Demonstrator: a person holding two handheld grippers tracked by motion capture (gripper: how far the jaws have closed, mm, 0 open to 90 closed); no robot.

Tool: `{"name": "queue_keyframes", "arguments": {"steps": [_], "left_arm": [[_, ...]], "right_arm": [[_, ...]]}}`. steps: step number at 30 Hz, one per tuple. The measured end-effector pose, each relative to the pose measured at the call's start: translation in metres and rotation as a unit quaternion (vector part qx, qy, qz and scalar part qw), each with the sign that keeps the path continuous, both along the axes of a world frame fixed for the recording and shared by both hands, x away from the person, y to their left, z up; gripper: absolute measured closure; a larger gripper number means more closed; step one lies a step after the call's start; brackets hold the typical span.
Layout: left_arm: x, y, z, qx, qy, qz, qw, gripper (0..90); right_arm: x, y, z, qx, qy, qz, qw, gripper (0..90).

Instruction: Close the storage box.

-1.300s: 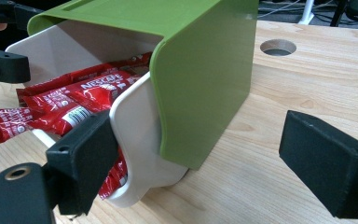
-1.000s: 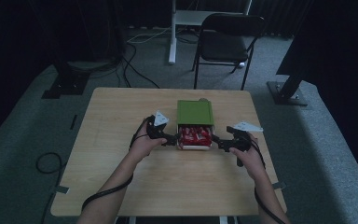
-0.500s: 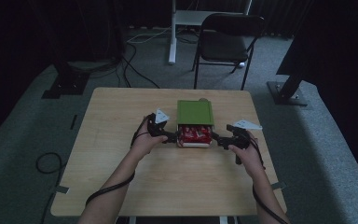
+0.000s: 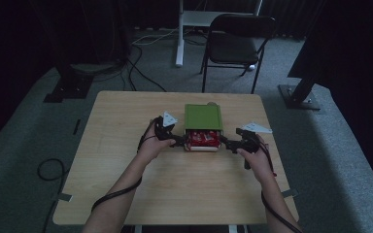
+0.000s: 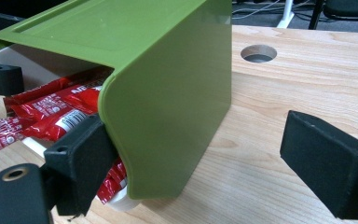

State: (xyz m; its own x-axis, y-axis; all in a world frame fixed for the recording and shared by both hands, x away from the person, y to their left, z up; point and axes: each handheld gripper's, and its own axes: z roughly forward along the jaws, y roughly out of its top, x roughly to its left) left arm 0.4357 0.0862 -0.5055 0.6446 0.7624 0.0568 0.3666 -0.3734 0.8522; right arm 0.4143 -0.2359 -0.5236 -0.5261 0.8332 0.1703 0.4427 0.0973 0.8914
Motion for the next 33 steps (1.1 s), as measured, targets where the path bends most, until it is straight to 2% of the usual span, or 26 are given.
{"name": "queue_keyframes", "arguments": {"steps": [6,12,15,19,23,24,33], "left_arm": [[-0.001,-0.001,-0.002,-0.003,-0.004,0.0,1.0,2.8],[-0.004,-0.003,-0.001,-0.019,0.001,-0.001,0.9998,2.8],[-0.006,-0.004,0.0,-0.021,0.004,-0.006,0.9998,2.8],[-0.009,-0.005,0.004,-0.036,0.006,-0.012,0.9993,2.8],[-0.013,-0.005,0.007,-0.032,0.002,-0.012,0.9994,2.8],[-0.014,-0.004,0.008,-0.025,0.0,-0.012,0.9996,2.8],[-0.019,-0.002,0.009,-0.024,0.004,-0.012,0.9996,2.8]], "right_arm": [[0.0,0.001,-0.001,0.0,0.0,-0.002,1.0,10.7],[-0.002,0.003,-0.001,-0.008,-0.008,-0.008,0.9999,11.4],[-0.003,0.003,0.0,-0.001,-0.006,-0.008,1.0,12.5],[-0.006,0.004,0.004,0.011,-0.01,-0.005,0.9999,12.5],[-0.008,0.005,0.008,0.011,-0.017,-0.003,0.9998,12.5],[-0.009,0.005,0.009,0.011,-0.017,-0.004,0.9998,12.5],[-0.011,0.003,0.009,0.007,-0.015,-0.013,0.9998,12.5]]}}
